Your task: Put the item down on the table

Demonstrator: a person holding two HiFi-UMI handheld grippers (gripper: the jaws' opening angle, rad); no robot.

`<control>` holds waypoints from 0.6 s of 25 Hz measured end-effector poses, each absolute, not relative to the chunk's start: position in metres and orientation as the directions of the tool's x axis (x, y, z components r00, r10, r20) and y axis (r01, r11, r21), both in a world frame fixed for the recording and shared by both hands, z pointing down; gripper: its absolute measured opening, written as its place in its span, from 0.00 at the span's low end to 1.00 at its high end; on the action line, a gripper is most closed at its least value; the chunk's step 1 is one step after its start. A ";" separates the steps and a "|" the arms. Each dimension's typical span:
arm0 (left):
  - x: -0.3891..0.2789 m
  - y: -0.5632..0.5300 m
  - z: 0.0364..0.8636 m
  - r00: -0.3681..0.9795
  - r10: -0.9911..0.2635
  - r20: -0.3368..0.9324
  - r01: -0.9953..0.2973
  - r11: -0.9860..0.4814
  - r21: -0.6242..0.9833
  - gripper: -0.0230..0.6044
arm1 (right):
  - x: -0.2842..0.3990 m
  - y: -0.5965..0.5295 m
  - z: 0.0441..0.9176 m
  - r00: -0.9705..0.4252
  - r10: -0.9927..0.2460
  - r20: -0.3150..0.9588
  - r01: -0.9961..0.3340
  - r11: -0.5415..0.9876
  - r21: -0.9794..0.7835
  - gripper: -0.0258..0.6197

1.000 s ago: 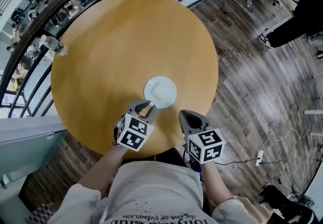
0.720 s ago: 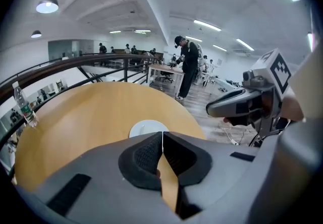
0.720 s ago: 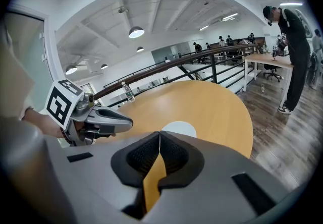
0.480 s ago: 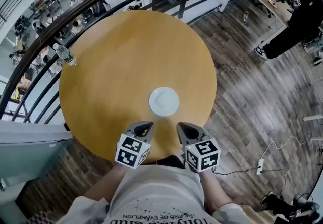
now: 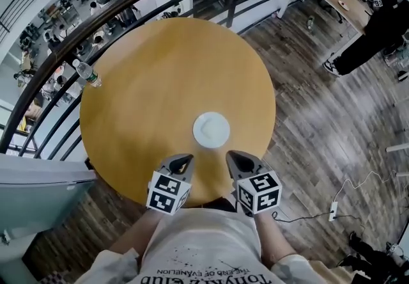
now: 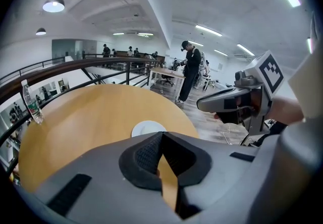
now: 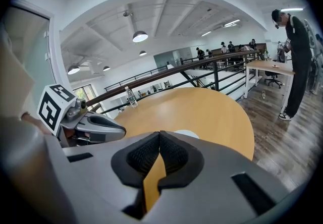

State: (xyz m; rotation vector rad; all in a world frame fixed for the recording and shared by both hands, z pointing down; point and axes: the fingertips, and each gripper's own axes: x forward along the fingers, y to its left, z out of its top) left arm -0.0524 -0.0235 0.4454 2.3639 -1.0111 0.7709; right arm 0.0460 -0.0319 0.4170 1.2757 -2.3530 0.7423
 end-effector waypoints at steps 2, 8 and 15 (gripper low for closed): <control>-0.048 -0.026 0.445 0.574 -0.505 0.645 -0.755 -0.630 0.179 0.07 | 0.048 -0.032 0.417 -0.529 -0.652 0.543 -0.846 0.458 -0.274 0.08; -0.044 -0.029 0.446 0.579 -0.508 0.638 -0.750 -0.638 0.172 0.07 | 0.049 -0.028 0.421 -0.533 -0.648 0.545 -0.844 0.455 -0.284 0.08; -0.044 -0.028 0.444 0.564 -0.511 0.649 -0.748 -0.649 0.139 0.07 | 0.049 -0.026 0.422 -0.537 -0.640 0.550 -0.840 0.462 -0.283 0.08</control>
